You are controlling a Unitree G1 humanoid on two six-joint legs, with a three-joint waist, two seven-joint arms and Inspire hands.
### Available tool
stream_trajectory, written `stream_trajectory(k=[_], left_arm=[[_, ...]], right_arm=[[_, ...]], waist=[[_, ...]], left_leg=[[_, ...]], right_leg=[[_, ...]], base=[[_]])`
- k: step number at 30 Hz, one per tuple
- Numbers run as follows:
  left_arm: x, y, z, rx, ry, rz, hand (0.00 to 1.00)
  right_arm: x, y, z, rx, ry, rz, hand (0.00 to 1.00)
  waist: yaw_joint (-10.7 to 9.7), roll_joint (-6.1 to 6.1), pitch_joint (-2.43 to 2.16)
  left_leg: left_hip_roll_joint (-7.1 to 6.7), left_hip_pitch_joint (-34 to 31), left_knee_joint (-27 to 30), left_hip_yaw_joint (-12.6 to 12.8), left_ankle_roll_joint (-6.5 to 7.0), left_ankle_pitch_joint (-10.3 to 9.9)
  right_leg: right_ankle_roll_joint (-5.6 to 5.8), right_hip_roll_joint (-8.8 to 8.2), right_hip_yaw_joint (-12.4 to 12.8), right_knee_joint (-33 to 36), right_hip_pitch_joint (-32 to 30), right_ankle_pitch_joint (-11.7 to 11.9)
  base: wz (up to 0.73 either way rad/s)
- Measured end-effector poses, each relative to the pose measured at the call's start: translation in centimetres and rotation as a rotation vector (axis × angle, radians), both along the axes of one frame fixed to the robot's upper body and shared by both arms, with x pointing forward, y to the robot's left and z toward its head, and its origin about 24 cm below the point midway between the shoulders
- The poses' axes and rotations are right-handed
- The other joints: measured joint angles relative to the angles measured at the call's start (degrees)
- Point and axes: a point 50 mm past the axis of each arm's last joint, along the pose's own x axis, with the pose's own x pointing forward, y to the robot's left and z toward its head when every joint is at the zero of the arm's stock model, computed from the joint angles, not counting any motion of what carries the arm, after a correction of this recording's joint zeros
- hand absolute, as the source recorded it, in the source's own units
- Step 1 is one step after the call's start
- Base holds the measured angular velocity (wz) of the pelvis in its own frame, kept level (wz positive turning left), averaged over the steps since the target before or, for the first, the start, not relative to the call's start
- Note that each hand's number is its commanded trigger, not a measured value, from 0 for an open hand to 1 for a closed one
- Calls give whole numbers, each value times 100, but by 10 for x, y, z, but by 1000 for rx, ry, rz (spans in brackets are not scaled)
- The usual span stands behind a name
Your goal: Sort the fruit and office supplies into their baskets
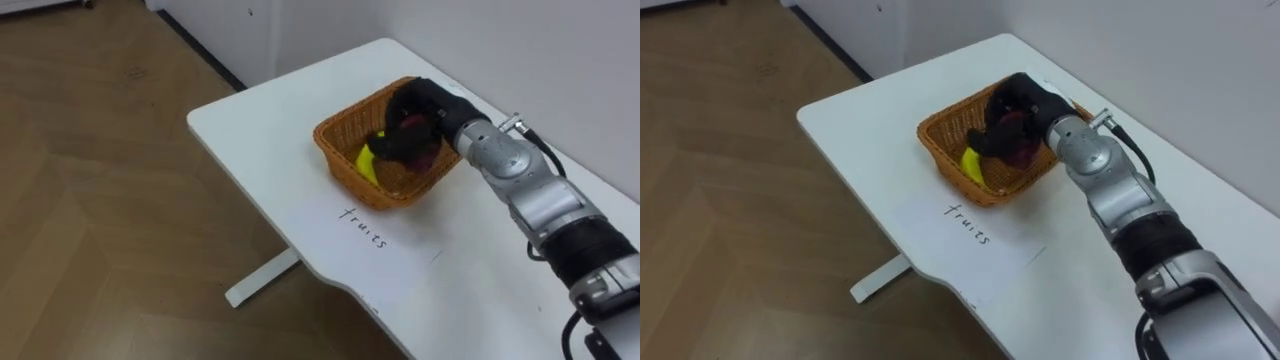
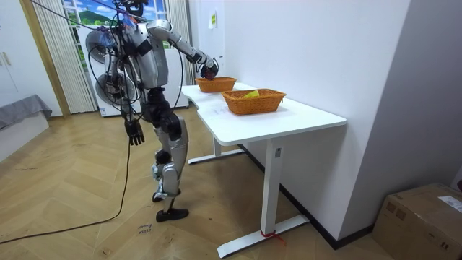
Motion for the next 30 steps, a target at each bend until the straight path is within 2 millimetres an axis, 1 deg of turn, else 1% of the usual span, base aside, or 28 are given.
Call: stream_trajectory(k=[5,6,8,11,15,18,26,28,30], left_arm=[[2,0,0,-10,-3,-3,0],[2,-1,0,-13,-3,-4,0],[3,-1,0,-16,-3,-5,0],[2,-1,0,-20,0,-5,0],[2,1,1,-17,1,-7,0],[2,1,1,-16,1,-7,0],[4,1,1,-19,-1,-7,0],[4,1,1,-19,-2,-8,0],[6,1,1,-19,-8,-10,0]], right_arm=[[0,0,0,1,-2,2,0],[0,0,0,2,-2,2,0],[0,0,0,3,-2,3,0],[0,1,0,6,3,9,0],[0,1,0,8,3,10,0],[0,1,0,7,2,10,0],[0,-2,2,-4,-10,-4,0],[1,-3,4,-1,-17,-8,0],[2,-3,8,-19,-42,-3,0]], waist=[[53,-11,22],[56,-21,21],[55,-45,2],[56,-48,5],[58,-69,-7],[34,-84,-18],[-24,-82,-16],[-119,-83,-17],[-171,-81,-18]], left_leg=[[-5,-12,14,1,0,-1],[-7,-28,30,2,2,-4],[-9,-89,88,16,5,-19],[-16,-98,97,17,7,-16],[-9,-93,89,41,10,-18],[-4,-98,87,37,10,-18],[-11,-128,88,57,8,-19],[-13,-95,89,77,11,-20],[12,-97,85,157,19,-25]], right_leg=[[24,-10,22,50,-11,-17],[24,-10,22,49,-20,-18],[21,-10,30,50,-77,-22],[20,8,33,61,-93,-21],[20,-13,73,64,-103,-21],[20,-9,73,62,-100,-21],[21,-3,85,51,-110,-22],[21,-15,93,53,-115,-22],[20,-11,195,66,-161,-22]], base=[[0],[0],[0],[0],[-2],[0],[0],[-2],[-18]])
